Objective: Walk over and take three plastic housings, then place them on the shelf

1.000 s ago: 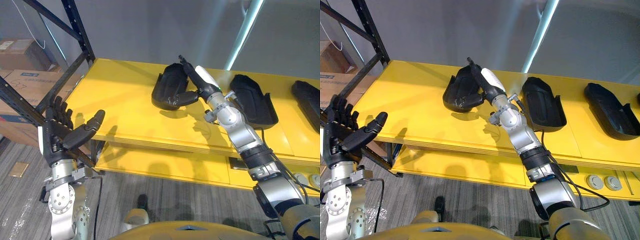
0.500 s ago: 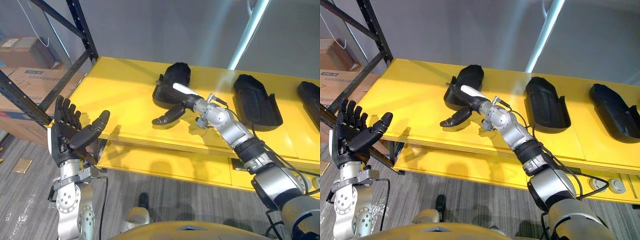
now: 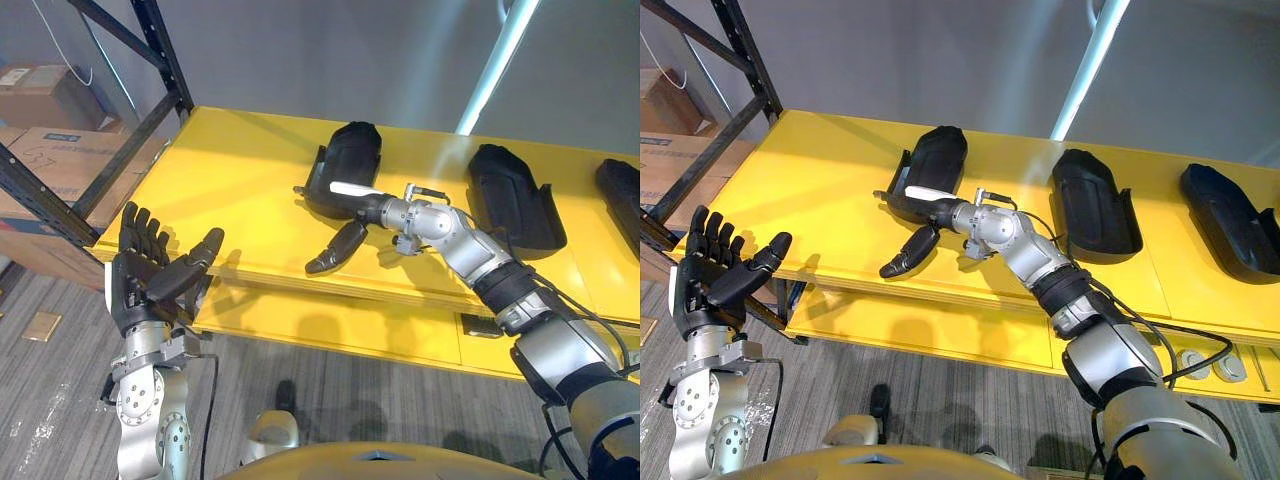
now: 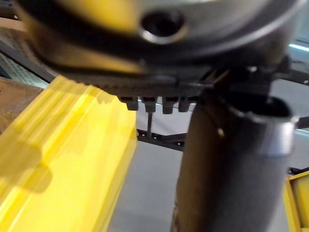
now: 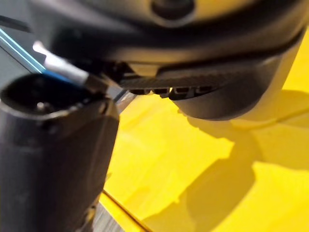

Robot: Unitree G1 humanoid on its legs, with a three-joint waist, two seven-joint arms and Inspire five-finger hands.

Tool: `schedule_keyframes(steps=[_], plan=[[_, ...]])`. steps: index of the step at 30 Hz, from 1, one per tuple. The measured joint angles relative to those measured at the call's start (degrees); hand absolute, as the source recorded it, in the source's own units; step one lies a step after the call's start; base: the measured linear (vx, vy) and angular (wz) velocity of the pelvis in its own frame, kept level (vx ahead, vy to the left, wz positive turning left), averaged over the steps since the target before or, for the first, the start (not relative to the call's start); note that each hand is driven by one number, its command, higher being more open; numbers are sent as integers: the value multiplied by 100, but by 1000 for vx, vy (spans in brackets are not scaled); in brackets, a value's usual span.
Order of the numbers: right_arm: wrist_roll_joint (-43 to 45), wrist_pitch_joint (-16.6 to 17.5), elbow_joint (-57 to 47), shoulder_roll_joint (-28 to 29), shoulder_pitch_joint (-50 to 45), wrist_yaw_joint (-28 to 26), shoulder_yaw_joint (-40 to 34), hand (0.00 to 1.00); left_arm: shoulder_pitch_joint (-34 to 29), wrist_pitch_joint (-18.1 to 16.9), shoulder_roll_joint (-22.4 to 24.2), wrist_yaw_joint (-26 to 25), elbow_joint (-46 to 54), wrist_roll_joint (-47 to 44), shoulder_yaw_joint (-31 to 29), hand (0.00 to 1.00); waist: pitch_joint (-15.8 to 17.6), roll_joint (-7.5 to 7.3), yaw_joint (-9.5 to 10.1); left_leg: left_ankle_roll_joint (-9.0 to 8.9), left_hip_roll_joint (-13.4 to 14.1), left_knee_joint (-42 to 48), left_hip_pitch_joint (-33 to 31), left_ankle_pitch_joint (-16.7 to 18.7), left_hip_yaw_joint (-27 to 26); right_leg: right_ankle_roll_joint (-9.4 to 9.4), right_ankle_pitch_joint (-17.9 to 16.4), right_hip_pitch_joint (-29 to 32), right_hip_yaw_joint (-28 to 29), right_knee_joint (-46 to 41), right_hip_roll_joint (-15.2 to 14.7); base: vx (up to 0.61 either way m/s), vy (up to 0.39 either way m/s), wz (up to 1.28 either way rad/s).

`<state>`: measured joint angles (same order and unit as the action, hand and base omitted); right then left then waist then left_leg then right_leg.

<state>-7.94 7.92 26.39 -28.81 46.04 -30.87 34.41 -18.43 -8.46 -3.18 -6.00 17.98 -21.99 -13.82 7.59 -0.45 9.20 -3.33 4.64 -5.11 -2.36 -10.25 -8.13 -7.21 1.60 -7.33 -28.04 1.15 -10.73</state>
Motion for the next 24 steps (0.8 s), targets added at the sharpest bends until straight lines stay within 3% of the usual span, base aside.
schedule_keyframes(steps=[9, 13, 19, 24], plan=[[521, -157, -317, -490, -11, -710, 129, 100, 6, 157, -19, -32, 0, 0, -2, 100, -8, -18, -15, -31, 9, -3, 102, 25, -98, 37, -25, -61, 49, 3, -6, -2, 0, -2], [770, -404, -510, -552, -32, -987, 129, 100, 6, 158, -166, -55, 0, 0, -3, 100, -27, -47, -14, -32, 20, -2, 107, 25, -134, 37, -24, -41, 90, 12, -4, -5, -1, -3], [885, -562, -905, -553, -305, -1108, 97, 100, 7, 159, -223, -157, 0, -2, -4, 100, -109, -174, -21, -28, 19, -2, 107, 24, -216, 32, -15, 4, 167, -6, -13, 8, -2, -7], [873, -501, -930, -553, -386, -1098, 97, 100, 7, 189, -224, -170, -1, -2, -2, 100, -123, -181, -54, -27, 18, -2, 113, 23, -222, 34, -13, 7, 176, -19, -17, 0, 0, 0]])
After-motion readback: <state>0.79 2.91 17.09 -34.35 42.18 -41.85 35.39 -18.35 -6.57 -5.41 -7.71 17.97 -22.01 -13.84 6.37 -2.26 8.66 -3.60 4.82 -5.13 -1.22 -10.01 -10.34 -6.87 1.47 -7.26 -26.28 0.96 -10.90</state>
